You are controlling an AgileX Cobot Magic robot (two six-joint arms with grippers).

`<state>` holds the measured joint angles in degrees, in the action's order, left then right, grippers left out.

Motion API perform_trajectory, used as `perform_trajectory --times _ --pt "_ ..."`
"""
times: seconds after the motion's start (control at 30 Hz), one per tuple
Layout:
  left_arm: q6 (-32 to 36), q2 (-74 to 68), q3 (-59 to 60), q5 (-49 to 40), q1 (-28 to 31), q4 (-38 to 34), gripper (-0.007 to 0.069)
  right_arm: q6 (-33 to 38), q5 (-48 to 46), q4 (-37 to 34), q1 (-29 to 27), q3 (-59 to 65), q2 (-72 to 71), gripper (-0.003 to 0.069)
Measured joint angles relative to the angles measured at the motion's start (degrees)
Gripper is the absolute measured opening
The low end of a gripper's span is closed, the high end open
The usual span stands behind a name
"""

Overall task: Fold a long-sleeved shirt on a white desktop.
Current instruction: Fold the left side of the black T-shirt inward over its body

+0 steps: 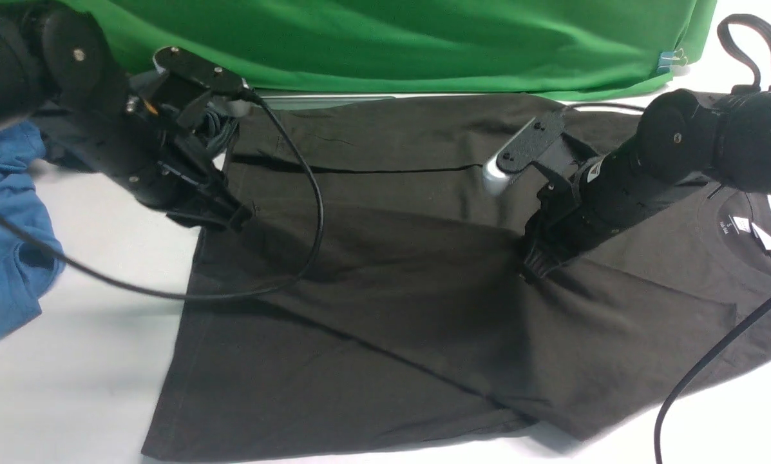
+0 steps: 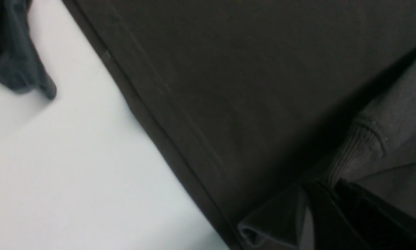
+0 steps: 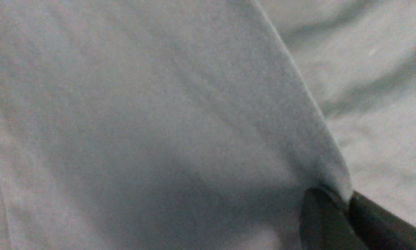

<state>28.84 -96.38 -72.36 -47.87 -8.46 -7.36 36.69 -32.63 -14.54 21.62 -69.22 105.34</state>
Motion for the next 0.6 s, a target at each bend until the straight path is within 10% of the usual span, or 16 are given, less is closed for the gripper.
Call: perform_trajectory --times 0.2,0.37,0.6 --pt "-2.1 -5.2 -2.6 3.3 0.0 0.1 0.0039 -0.1 3.5 0.1 -0.2 0.0 0.2 0.0072" --pt "-2.4 -7.7 -3.2 7.8 0.0 1.0 0.0076 -0.3 6.0 1.7 -0.2 0.0 0.9 0.0297" --pt "-2.7 -9.3 -3.2 12.1 0.1 8.8 0.0264 -10.1 3.6 5.9 -0.3 0.0 -0.8 0.0398"
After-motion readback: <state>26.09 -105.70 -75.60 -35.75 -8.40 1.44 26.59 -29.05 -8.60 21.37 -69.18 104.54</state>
